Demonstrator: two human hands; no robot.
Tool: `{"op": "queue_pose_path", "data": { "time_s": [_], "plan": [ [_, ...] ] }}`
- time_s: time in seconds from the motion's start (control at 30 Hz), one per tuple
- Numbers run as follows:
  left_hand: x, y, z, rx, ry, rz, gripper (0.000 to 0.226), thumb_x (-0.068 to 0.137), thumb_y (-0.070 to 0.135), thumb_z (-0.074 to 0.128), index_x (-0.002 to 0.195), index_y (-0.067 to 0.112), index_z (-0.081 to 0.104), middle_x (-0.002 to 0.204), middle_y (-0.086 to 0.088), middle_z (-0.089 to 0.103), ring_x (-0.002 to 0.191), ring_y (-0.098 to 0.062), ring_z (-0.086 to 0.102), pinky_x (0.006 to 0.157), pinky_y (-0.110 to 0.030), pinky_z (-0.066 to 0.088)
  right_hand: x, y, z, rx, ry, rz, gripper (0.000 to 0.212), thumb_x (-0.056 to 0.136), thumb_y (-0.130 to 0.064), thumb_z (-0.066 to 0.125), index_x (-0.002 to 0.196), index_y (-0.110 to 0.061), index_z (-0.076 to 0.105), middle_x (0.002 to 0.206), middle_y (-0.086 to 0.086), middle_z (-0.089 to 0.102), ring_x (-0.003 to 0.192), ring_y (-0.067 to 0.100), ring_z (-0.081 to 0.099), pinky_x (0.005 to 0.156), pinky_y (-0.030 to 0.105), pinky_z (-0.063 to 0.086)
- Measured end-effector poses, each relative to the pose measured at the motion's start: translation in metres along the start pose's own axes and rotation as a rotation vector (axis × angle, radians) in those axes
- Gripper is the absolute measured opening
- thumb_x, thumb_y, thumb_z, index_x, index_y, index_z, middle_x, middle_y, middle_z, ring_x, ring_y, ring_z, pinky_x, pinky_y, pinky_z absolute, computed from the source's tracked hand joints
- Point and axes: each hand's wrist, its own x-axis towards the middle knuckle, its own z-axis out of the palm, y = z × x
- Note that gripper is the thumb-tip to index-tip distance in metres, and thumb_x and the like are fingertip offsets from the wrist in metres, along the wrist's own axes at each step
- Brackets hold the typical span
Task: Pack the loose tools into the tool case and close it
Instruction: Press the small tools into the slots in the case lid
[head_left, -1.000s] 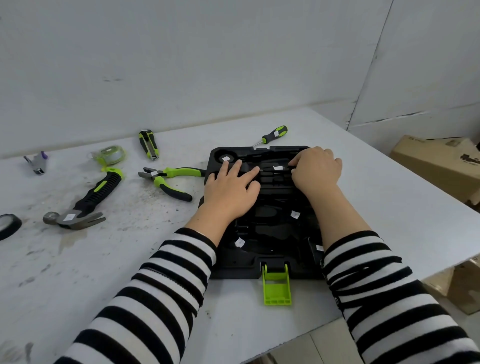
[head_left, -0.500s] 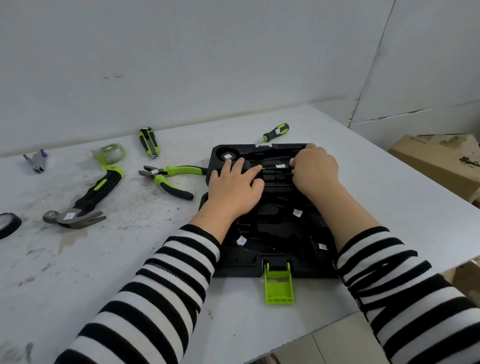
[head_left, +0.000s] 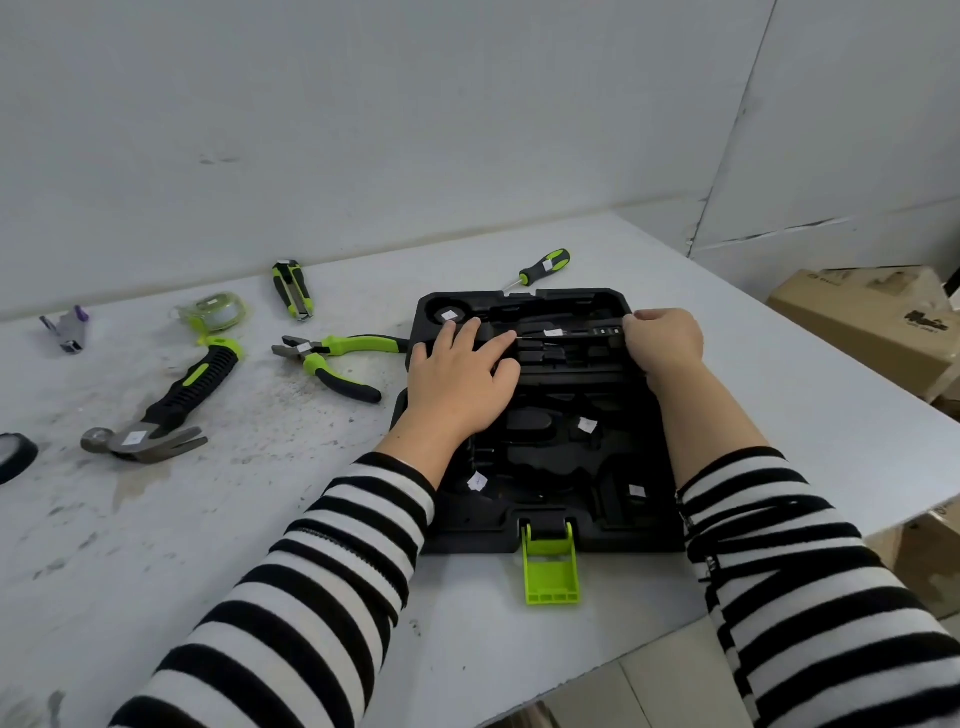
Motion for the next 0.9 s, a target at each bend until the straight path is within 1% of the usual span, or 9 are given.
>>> {"op": "queue_pose_path", "data": {
  "time_s": [0.1, 0.23, 0.3, 0.37, 0.47, 0.57, 0.67, 0.77, 0.9],
  "plan": [
    [-0.0005, -0.0001, 0.0006, 0.005, 0.009, -0.011, 0.051, 0.095, 0.042, 0.019, 0.146, 0.046, 0.025, 0.160, 0.002, 0.014, 0.148, -0.020, 0.004, 0.117, -0.047, 0.009, 0.0007, -0.0031, 0.0017, -0.049, -0.064, -0.043, 0.025, 0.092, -0.018, 0.054, 0.108, -0.011, 0.071, 0.094, 0.007, 0.065, 0.093, 0.023, 0.061, 0.080, 0.025, 0.045],
    [-0.0021, -0.0007, 0.0007, 0.008, 0.007, -0.024, 0.051, 0.096, 0.042, 0.019, 0.146, 0.046, 0.024, 0.160, 0.002, 0.013, 0.148, -0.020, 0.004, 0.117, -0.047, 0.009, 0.0075, -0.0018, 0.0005, -0.033, -0.131, -0.030, 0.026, 0.087, -0.019, 0.063, 0.111, -0.011, 0.070, 0.102, 0.007, 0.070, 0.099, 0.026, 0.066, 0.091, 0.035, 0.052],
    [-0.0025, -0.0005, 0.0005, 0.009, 0.008, -0.026, 0.050, 0.096, 0.042, 0.019, 0.146, 0.046, 0.024, 0.160, 0.002, 0.013, 0.148, -0.020, 0.004, 0.117, -0.047, 0.009, 0.0081, -0.0040, 0.0003, -0.132, -0.134, -0.065, 0.021, 0.088, -0.018, 0.061, 0.105, -0.010, 0.072, 0.099, 0.008, 0.070, 0.097, 0.026, 0.066, 0.083, 0.029, 0.051],
    [-0.0024, -0.0006, 0.0001, 0.007, 0.008, -0.029, 0.050, 0.096, 0.042, 0.019, 0.146, 0.046, 0.024, 0.160, 0.002, 0.013, 0.148, -0.020, 0.003, 0.117, -0.048, 0.008, 0.0061, -0.0071, 0.0005, -0.218, -0.099, -0.101, 0.020, 0.088, -0.015, 0.057, 0.098, -0.007, 0.072, 0.098, 0.012, 0.070, 0.095, 0.030, 0.065, 0.078, 0.029, 0.048],
    [-0.0018, -0.0004, -0.0002, 0.010, -0.002, -0.030, 0.051, 0.096, 0.042, 0.018, 0.146, 0.046, 0.023, 0.160, 0.002, 0.012, 0.148, -0.020, 0.003, 0.117, -0.048, 0.008, 0.0037, -0.0054, 0.0018, -0.241, -0.079, -0.122, 0.021, 0.088, -0.017, 0.055, 0.100, -0.009, 0.071, 0.095, 0.010, 0.068, 0.090, 0.028, 0.062, 0.076, 0.027, 0.045],
    [-0.0014, -0.0001, -0.0005, 0.018, -0.011, -0.027, 0.051, 0.096, 0.042, 0.018, 0.147, 0.046, 0.023, 0.161, 0.001, 0.011, 0.148, -0.021, 0.003, 0.117, -0.048, 0.008, 0.0023, -0.0033, 0.0033, -0.196, -0.148, -0.139, 0.021, 0.086, -0.027, 0.059, 0.101, -0.017, 0.071, 0.094, 0.004, 0.067, 0.090, 0.023, 0.060, 0.084, 0.027, 0.046],
    [-0.0013, -0.0007, -0.0008, 0.020, -0.018, -0.024, 0.051, 0.096, 0.042, 0.018, 0.147, 0.046, 0.023, 0.161, 0.001, 0.011, 0.148, -0.022, 0.003, 0.117, -0.049, 0.008, 0.0030, -0.0028, 0.0054, -0.169, -0.231, -0.130, 0.020, 0.077, -0.035, 0.068, 0.091, -0.021, 0.068, 0.094, 0.004, 0.070, 0.094, 0.028, 0.065, 0.094, 0.041, 0.051],
    [-0.0010, -0.0008, -0.0011, 0.021, -0.022, -0.025, 0.051, 0.097, 0.042, 0.017, 0.147, 0.046, 0.023, 0.161, 0.002, 0.011, 0.148, -0.022, 0.002, 0.117, -0.049, 0.008, 0.0048, -0.0031, 0.0055, -0.219, -0.253, -0.148, 0.022, 0.078, -0.034, 0.070, 0.096, -0.021, 0.067, 0.100, 0.006, 0.070, 0.097, 0.029, 0.065, 0.095, 0.044, 0.050],
    [-0.0016, -0.0003, -0.0014, 0.012, -0.026, -0.026, 0.051, 0.097, 0.041, 0.017, 0.147, 0.045, 0.023, 0.161, 0.002, 0.010, 0.148, -0.022, 0.001, 0.117, -0.049, 0.007, 0.0079, -0.0080, 0.0098, -0.379, -0.221, -0.161, 0.039, 0.082, -0.036, 0.065, 0.111, -0.011, 0.064, 0.107, 0.009, 0.067, 0.101, 0.032, 0.062, 0.093, 0.042, 0.050]
  ]
}}
